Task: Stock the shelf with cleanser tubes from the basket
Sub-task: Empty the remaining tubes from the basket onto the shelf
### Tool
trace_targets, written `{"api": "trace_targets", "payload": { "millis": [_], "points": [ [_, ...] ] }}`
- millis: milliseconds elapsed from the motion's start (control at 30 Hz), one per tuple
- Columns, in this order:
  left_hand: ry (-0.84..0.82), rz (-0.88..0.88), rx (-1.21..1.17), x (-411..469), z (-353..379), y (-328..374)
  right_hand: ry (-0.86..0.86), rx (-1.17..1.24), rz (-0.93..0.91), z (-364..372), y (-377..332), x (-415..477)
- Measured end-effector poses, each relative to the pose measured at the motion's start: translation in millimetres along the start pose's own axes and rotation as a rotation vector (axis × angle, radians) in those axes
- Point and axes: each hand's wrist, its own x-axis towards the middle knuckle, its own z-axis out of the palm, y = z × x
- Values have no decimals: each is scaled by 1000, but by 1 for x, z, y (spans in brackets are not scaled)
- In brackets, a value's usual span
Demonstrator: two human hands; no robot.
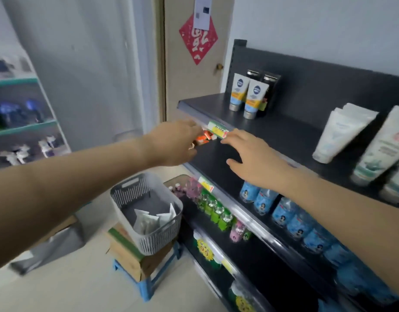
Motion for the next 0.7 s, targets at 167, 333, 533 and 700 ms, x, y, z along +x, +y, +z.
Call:
{"api": "trace_targets", "payload": {
  "millis": [167,333,533,700],
  "points": [
    [-79,-71,20,-27,41,-98,-72,61,-39,62,-58,78],
    [-170,-141,-16,-52,90,-174,-161,143,-41,124,-100,128],
    [-288,-230,-144,-71,155,-220,-296,94,-32,198,-114,160],
    [-373,-276,-216,-78,210,-237,-433,116,-11,256,-109,173]
  ]
}}
